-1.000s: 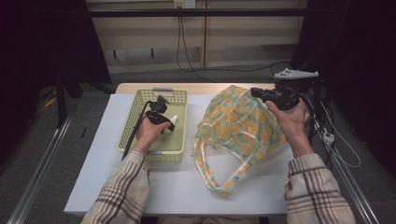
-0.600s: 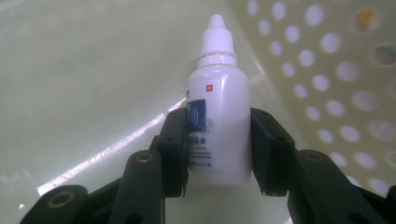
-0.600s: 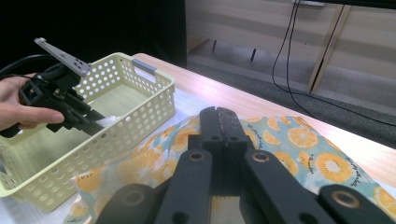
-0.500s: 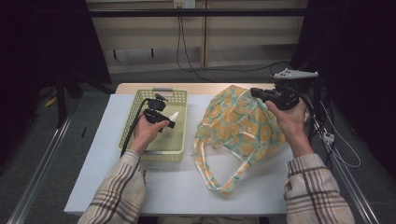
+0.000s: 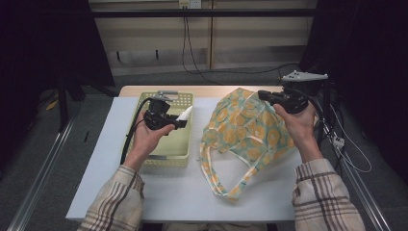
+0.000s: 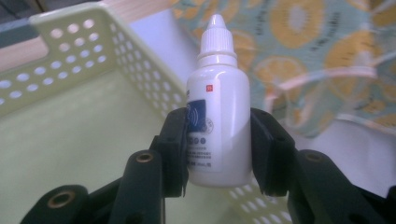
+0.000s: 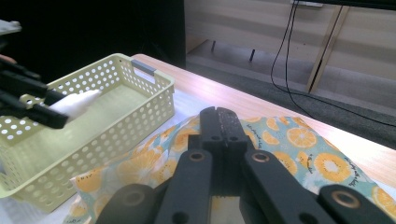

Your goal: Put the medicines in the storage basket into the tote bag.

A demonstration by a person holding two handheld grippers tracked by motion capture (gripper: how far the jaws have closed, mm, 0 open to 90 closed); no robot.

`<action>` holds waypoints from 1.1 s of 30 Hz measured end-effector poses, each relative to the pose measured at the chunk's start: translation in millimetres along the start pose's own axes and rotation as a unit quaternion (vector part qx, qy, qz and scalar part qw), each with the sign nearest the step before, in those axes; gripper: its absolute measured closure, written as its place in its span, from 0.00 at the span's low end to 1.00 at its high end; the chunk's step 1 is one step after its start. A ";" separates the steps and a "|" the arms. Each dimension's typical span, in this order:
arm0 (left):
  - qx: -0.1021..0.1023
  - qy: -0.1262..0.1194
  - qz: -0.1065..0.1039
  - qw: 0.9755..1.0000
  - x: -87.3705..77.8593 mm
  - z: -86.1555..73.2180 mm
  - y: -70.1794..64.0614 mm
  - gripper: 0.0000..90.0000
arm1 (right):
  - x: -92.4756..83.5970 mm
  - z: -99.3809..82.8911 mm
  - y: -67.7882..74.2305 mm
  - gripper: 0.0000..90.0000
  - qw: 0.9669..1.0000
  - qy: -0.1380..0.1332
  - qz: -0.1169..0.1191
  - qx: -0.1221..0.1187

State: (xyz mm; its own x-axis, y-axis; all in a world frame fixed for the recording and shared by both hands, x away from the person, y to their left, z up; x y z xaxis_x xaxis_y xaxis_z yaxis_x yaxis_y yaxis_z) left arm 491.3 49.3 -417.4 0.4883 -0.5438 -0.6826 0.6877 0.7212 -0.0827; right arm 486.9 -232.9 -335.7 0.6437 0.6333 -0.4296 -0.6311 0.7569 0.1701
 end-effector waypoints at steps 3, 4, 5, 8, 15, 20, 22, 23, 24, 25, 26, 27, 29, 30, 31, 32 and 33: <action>0.021 -0.013 -0.019 1.000 -7.9 -2.5 -19.6 0.67 | -0.2 0.0 0.1 1.00 1.000 0.000 0.000 0.000; 0.030 -0.017 -0.027 0.999 -9.8 -3.7 -26.7 0.67 | -0.2 -0.1 0.1 1.00 1.000 0.001 -0.001 0.000; 0.036 -0.021 -0.035 0.999 -11.0 -4.9 -34.7 0.67 | 0.0 0.0 0.4 1.00 1.000 0.001 -0.001 0.000; 0.061 -0.026 -0.051 0.997 -12.4 -8.0 -55.9 0.67 | 0.6 0.3 1.0 1.00 1.000 0.000 -0.001 -0.001; 0.099 -0.042 -0.077 0.991 -14.0 -1.7 -93.4 0.67 | -0.6 1.1 2.0 1.00 1.000 -0.002 0.000 0.000; 0.129 -0.025 -0.106 0.986 0.2 -3.7 -123.4 0.67 | 1.5 1.1 3.2 1.00 1.000 -0.002 0.002 -0.002; 0.146 -0.009 -0.110 0.983 10.8 -8.2 -135.1 0.67 | 1.8 0.9 2.9 1.00 1.000 -0.002 0.002 -0.002; 0.152 -0.005 -0.114 0.982 16.1 -9.8 -140.8 0.67 | 1.8 1.2 2.9 1.00 1.000 -0.003 0.003 -0.002; 0.157 -0.002 -0.120 0.980 21.0 -11.2 -146.3 0.67 | 1.6 1.5 2.9 1.00 1.000 -0.005 0.003 -0.001; 0.161 0.004 -0.124 0.979 25.3 -12.8 -151.7 0.67 | 1.3 1.9 3.0 1.00 1.000 -0.006 0.004 -0.001; 0.169 0.007 -0.130 0.977 30.1 -14.2 -156.2 0.67 | 0.8 1.9 3.0 1.00 1.000 -0.006 0.003 0.000; 0.170 0.008 -0.139 0.976 35.5 -15.2 -160.9 0.67 | 0.5 1.8 2.8 1.00 1.000 -0.006 0.003 0.000; 0.174 0.017 -0.140 0.975 46.4 -16.8 -165.8 0.67 | -0.3 1.2 2.4 1.00 1.000 -0.005 0.003 0.000; 0.167 0.018 -0.146 0.975 52.1 -17.0 -169.3 0.67 | -0.6 1.1 2.4 1.00 1.000 -0.005 0.003 0.000; 0.170 0.021 -0.148 0.974 57.9 -17.5 -170.7 0.67 | -0.7 0.9 2.2 1.00 1.000 -0.005 0.003 0.000; 0.169 0.022 -0.149 0.974 63.9 -17.7 -173.2 0.67 | -0.6 0.7 1.8 1.00 1.000 -0.005 0.003 -0.001; 0.174 0.022 -0.148 0.973 70.6 -18.1 -174.9 0.67 | -0.6 0.6 1.8 1.00 1.000 -0.005 0.003 0.000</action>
State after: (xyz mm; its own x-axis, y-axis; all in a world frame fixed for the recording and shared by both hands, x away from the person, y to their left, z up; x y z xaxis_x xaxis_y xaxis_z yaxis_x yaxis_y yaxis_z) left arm 395.7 -107.4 -464.3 0.2225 -0.6814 -0.6973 0.9387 0.3429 -0.0355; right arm 485.6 -231.8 -334.6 0.6443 0.6398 -0.4189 -0.6350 0.7529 0.1732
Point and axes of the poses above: each handheld gripper's, and its own axes: x roughly forward along the jaws, z roughly out of its top, y roughly to its left, the point moved 9 cm from there along x, roughly forward along the jaws, and after that the axes turned 9 degrees about z, right-handed, at the moved point
